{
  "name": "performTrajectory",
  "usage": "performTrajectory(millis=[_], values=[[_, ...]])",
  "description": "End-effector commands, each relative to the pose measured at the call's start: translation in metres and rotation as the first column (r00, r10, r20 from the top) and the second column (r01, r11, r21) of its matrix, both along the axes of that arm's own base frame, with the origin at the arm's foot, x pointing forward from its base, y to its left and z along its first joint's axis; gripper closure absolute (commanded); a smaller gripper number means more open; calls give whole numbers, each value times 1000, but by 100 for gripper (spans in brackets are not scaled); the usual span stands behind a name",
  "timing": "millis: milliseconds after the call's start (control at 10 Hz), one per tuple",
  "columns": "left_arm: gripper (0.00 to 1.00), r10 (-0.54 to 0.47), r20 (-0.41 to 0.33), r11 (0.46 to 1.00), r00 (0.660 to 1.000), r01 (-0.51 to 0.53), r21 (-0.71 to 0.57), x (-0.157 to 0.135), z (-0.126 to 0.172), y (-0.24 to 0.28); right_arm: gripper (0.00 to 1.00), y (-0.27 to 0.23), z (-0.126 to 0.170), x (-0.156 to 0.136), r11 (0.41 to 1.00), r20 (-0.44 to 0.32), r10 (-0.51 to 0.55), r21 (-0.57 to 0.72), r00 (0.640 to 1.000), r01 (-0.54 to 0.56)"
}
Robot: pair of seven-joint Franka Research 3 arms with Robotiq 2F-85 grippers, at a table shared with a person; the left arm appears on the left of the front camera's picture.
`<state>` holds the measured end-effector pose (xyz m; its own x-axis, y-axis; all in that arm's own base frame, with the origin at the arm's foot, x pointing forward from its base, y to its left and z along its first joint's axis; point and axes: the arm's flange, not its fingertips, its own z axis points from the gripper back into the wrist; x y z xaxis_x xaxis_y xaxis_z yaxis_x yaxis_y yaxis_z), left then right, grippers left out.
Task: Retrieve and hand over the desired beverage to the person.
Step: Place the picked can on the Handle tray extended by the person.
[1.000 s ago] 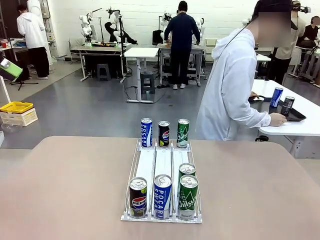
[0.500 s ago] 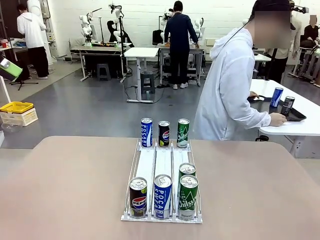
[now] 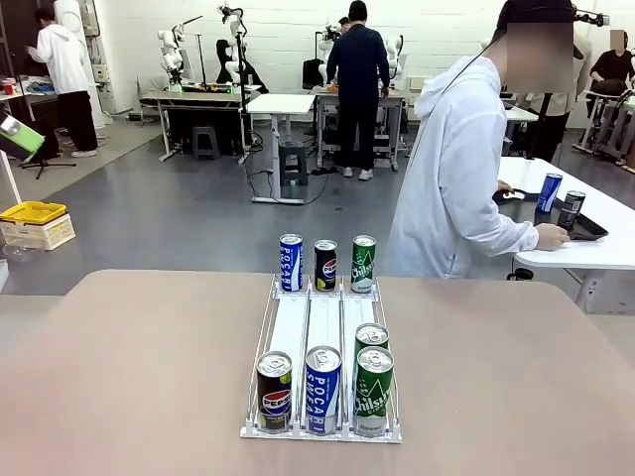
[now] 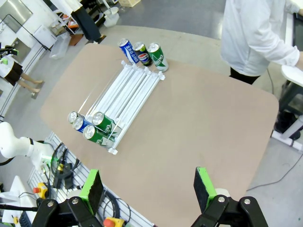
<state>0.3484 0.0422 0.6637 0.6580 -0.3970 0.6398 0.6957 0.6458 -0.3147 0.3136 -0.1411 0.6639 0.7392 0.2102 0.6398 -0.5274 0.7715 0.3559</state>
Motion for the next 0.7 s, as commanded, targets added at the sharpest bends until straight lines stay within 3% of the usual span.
performTrajectory(millis=[0, 600], values=[[0, -1, 0, 1000, 1000, 1, 1, -1, 0, 1, 0, 1, -1, 1, 1000, 12, 12, 20, 1000, -12], [0, -1, 0, 1000, 1000, 1, 1, -1, 0, 1, 0, 1, -1, 1, 1000, 12, 12, 20, 1000, -12]])
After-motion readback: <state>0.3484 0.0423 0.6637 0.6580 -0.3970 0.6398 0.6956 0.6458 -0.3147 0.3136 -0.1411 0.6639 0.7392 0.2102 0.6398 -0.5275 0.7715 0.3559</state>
